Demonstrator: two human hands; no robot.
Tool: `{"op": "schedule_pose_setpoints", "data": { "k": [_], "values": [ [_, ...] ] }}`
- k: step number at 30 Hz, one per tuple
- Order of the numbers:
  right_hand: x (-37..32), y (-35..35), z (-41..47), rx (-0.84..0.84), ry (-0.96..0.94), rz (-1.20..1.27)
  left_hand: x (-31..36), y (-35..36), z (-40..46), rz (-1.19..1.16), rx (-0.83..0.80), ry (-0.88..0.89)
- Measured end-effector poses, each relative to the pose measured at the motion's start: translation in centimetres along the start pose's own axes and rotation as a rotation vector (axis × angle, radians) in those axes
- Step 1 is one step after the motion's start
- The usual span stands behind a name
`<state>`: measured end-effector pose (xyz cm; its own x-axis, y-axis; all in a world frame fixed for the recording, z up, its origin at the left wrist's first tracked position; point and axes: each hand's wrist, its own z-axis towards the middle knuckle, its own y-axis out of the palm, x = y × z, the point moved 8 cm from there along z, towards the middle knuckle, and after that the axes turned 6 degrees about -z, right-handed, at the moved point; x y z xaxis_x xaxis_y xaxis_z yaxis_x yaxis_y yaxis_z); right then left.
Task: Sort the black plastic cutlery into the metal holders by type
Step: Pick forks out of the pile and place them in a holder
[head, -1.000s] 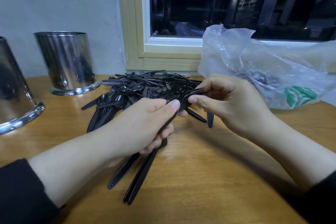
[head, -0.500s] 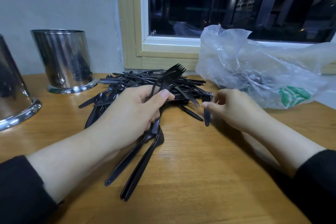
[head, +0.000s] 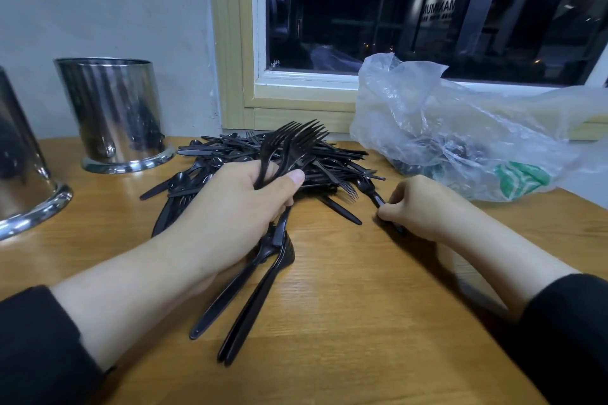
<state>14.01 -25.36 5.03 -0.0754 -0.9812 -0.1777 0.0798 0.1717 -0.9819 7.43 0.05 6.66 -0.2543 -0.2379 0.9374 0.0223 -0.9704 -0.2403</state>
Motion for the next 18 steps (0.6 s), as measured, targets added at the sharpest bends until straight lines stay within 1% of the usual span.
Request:
{"op": "schedule_pose_setpoints", "data": {
  "k": [9,18],
  "values": [
    [0.68,0.02,0.17,-0.040,0.016,0.019,-0.02,-0.18,0.07,-0.022,0.005,0.005],
    [0.93,-0.42,0.22,-0.038,-0.050,-0.012,-0.27,-0.41,0.16,-0.042,0.013,-0.009]
  ]
}}
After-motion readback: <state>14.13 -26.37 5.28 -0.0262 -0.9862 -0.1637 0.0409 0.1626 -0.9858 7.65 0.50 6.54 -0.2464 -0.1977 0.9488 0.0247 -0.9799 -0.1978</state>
